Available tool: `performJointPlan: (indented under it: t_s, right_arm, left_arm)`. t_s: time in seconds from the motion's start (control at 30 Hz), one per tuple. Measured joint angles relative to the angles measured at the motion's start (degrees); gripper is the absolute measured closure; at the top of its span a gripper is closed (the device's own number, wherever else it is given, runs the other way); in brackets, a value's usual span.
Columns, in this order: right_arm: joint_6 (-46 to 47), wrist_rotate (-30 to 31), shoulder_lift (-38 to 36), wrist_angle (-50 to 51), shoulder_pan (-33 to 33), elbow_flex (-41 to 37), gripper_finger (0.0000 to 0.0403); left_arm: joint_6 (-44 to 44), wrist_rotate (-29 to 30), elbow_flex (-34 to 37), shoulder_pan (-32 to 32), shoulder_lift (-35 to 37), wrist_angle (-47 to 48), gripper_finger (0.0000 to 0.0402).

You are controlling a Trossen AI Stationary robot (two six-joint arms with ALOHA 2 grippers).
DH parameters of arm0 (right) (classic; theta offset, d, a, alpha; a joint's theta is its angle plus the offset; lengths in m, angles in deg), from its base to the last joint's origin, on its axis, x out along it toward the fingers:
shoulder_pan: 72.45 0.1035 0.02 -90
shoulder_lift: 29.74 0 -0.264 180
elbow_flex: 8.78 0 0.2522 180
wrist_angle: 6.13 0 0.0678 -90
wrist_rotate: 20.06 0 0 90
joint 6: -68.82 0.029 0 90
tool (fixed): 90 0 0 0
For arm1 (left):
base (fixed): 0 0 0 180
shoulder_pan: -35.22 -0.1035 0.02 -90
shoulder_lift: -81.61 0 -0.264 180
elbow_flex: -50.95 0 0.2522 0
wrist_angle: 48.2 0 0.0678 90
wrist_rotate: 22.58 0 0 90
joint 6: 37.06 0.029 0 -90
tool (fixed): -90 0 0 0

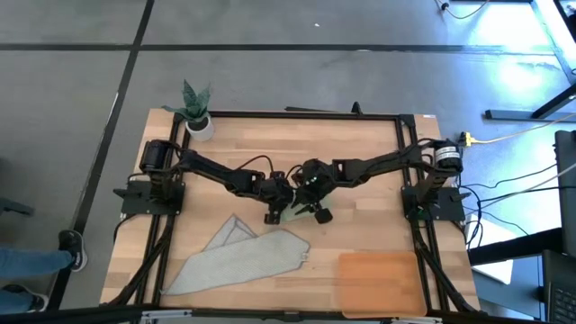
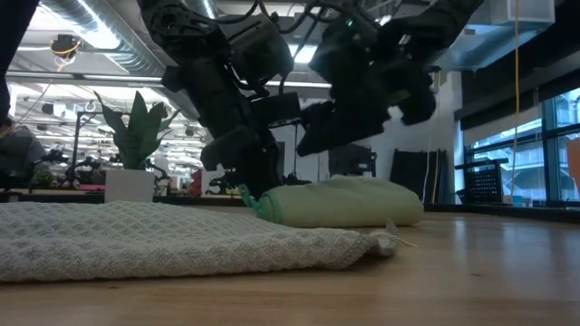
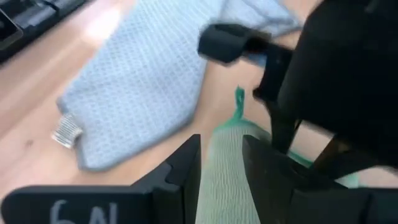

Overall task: Roll microfiber towels into tight, uniform cylinder then place into a basket
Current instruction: Roll the green microfiber towel

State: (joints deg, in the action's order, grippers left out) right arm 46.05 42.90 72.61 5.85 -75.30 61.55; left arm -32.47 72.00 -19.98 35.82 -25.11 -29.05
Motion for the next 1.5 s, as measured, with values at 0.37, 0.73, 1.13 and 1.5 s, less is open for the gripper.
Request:
performJointPlan:
  t_s: [0.37, 0.73, 1.13, 1.5]
  right_arm:
    - [-1.6, 4.6, 5.0, -0.6, -0.1, -0.1, 0.0283]
    - [-3.1, 9.7, 5.0, -1.8, -2.9, -0.1, 0.0283]
    - [-3.0, 11.5, 5.1, -3.0, -4.8, -0.1, 0.0283]
    - [0.1, 14.2, 8.6, -5.4, -4.9, 0.0, 0.0283]
  left_arm:
    - [0.0, -0.6, 0.0, -0.1, 0.0, -0.2, 0.0316]
    - [0.0, -1.3, 0.0, -0.2, 0.0, -0.3, 0.0316]
    - [0.0, -1.4, 0.0, -0.6, 0.5, -0.1, 0.0316]
    - [0.3, -1.1, 0.1, -0.9, 1.8, 1.7, 0.0316]
